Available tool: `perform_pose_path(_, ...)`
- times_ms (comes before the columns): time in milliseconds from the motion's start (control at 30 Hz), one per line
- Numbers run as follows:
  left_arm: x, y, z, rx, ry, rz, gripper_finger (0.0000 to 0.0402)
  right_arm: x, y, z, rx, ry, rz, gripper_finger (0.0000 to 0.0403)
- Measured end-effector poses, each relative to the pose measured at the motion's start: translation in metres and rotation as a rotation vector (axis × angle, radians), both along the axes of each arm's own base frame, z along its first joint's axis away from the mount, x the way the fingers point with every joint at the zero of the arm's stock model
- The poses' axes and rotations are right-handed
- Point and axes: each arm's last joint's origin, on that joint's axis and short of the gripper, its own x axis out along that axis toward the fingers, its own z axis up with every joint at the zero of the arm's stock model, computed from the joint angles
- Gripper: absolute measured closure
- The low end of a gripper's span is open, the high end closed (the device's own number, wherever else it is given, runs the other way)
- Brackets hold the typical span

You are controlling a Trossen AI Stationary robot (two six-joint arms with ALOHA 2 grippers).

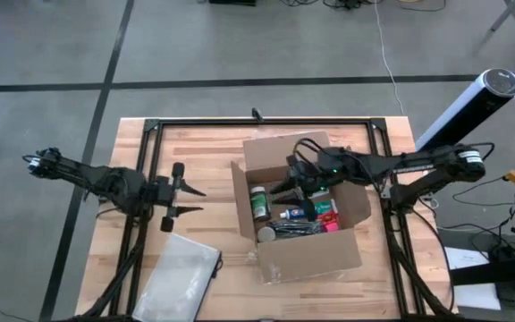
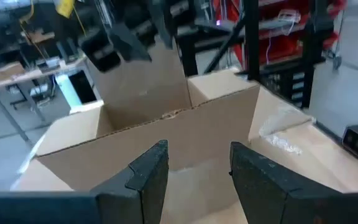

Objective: Unpack boxes

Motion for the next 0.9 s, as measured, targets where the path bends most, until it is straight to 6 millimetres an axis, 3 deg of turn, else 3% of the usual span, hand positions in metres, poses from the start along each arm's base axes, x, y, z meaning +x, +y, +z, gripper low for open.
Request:
perform_pose_path(200, -0.004, 0.001, -0.015, -0.021, -0.020, -0.003, 0.0246, -0.016, -0.002, -0.013, 0.004, 0.020, -0.136, 0.0293)
perform_pose_path(500, -0.004, 0.001, -0.028, -0.099, -0.105, -0.006, 0.0246, -0.015, 0.014, -0.020, -0.096, -0.136, -0.059, 0.0284)
perform_pose_path(900, -0.004, 0.001, -0.028, -0.114, -0.120, -0.001, 0.0246, -0.027, 0.013, -0.013, -0.203, -0.228, -0.039, 0.0296)
